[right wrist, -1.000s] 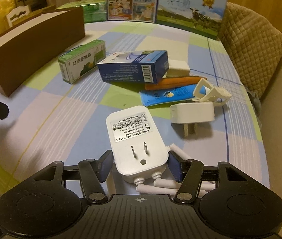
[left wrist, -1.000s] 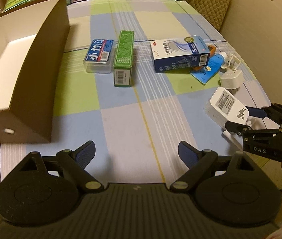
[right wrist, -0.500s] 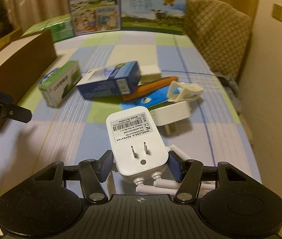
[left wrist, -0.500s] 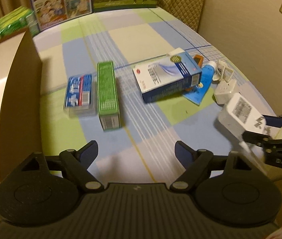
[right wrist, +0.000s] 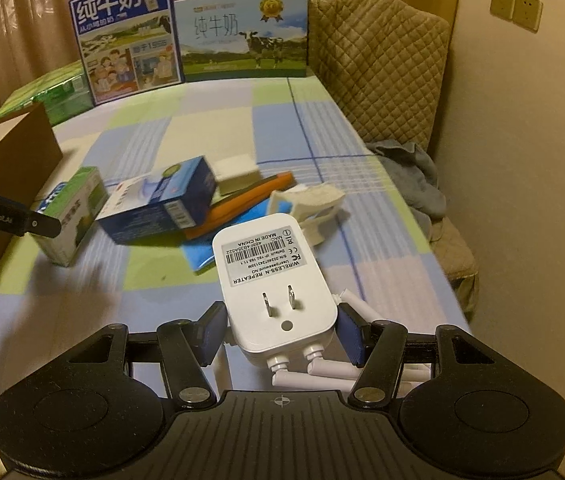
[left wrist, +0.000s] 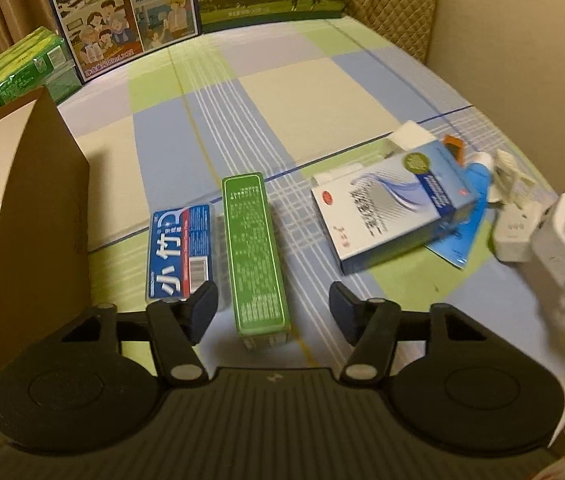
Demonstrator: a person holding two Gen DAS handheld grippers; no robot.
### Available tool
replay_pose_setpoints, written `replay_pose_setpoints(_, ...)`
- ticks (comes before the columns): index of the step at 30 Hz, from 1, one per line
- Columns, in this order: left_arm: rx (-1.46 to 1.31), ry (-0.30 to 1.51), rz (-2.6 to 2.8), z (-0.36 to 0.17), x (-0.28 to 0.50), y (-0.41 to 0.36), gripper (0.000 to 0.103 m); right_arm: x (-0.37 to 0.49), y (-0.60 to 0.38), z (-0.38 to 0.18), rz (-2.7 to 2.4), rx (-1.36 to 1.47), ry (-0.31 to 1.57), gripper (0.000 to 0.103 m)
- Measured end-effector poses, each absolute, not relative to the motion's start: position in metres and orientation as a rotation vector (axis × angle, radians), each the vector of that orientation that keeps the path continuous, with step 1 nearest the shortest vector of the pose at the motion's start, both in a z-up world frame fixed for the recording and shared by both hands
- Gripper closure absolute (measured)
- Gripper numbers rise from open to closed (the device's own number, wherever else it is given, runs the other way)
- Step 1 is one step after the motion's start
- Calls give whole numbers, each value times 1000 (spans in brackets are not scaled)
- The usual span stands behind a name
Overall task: Organize rigid objects
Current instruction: 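Grasp the green medicine box with the left tool while the right tool holds the repeater, then carry the green box and the repeater over the open brown box with both tools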
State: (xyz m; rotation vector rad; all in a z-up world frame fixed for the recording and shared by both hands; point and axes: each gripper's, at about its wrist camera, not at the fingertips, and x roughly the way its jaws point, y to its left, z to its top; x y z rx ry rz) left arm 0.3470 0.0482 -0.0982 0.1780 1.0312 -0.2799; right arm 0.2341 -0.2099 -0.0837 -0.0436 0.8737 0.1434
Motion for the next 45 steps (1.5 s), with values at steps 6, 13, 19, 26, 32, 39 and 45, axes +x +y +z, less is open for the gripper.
replay_pose_setpoints(6, 210, 1053, -213, -114, 368, 35, 68, 251, -229, -79, 165, -37, 881, 47)
replay_pose_setpoints(13, 212, 1033, -163, -115, 368, 31, 77, 258, -246, -79, 208, -36, 899, 47)
replay_pose_setpoints(19, 158, 983, -121, -91, 343, 37, 77, 256, -249, -75, 249, -46, 899, 47)
replay_pose_setpoints(26, 76, 874, -126, -42, 299, 56, 77, 247, -230, -54, 305, -77, 859, 47)
replay_pose_setpoints(32, 42, 788, -145, -3, 273, 91, 77, 235, -185, -31, 353, -117, 826, 47)
replay_pose_setpoints(39, 21, 709, -115, 28, 251, 154, 77, 221, -100, -2, 464, -167, 769, 47)
replay_pose_setpoints(45, 10, 665, -42, 43, 235, 218, 77, 207, -7, 15, 620, -229, 679, 47)
